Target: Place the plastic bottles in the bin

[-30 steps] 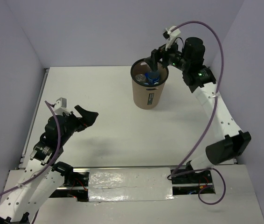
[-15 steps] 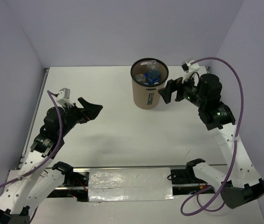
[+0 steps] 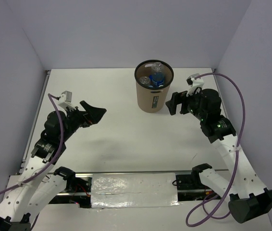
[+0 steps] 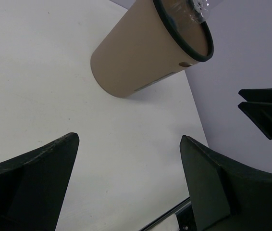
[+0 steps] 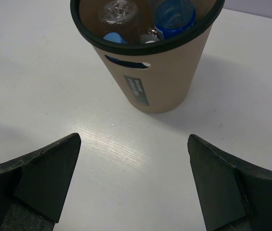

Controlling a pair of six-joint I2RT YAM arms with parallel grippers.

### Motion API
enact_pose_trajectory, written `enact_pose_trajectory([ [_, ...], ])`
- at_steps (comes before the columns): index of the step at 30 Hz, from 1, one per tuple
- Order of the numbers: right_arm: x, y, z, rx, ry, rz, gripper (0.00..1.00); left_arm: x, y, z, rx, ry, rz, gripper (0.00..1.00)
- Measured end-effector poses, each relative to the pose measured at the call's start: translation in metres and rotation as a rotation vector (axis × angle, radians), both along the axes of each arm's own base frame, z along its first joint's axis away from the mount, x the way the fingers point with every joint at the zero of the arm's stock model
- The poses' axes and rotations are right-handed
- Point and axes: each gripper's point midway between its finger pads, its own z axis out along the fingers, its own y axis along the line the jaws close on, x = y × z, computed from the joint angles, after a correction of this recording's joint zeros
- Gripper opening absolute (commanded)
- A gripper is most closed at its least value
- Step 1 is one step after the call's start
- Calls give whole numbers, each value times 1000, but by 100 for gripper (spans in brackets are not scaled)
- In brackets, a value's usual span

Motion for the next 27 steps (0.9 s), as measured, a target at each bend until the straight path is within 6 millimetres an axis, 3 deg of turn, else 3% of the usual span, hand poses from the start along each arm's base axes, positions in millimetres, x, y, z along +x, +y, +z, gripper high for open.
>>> enact_pose_trajectory([
  [4, -4, -1, -10, -2, -16, 2, 100, -6, 2, 4, -11, -22, 1, 99],
  [12, -5, -3, 0, 12, -70, -3, 100, -8, 3, 5, -32, -20, 8, 99],
  [27, 1, -6, -8, 3, -42, -33, 100, -15, 7, -2, -57, -14, 20, 99],
])
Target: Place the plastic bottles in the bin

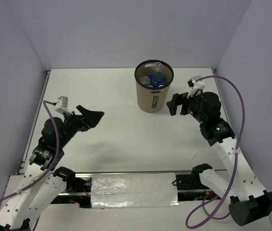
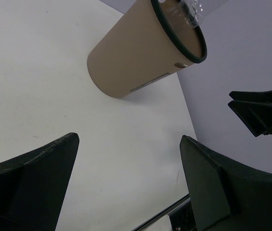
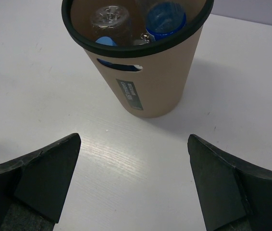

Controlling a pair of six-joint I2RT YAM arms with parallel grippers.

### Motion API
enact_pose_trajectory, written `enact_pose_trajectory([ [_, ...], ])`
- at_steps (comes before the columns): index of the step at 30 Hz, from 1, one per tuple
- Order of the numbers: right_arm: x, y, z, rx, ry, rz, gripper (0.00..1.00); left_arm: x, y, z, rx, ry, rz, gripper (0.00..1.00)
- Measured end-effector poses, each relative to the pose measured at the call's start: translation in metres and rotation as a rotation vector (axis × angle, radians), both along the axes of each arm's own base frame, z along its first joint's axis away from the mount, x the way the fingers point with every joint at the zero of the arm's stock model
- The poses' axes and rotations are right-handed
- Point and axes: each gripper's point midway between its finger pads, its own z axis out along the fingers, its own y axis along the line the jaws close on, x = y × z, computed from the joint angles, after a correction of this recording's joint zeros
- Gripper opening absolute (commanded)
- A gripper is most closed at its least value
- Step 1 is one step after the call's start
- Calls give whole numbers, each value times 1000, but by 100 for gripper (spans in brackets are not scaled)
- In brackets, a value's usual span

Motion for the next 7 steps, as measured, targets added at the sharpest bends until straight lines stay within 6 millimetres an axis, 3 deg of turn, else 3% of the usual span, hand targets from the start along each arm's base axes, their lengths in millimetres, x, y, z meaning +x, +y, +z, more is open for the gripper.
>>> enact_pose_trajectory([
  [7, 2, -1, -3, 2, 11, -12, 100, -2, 1, -2, -4, -2, 3, 99],
])
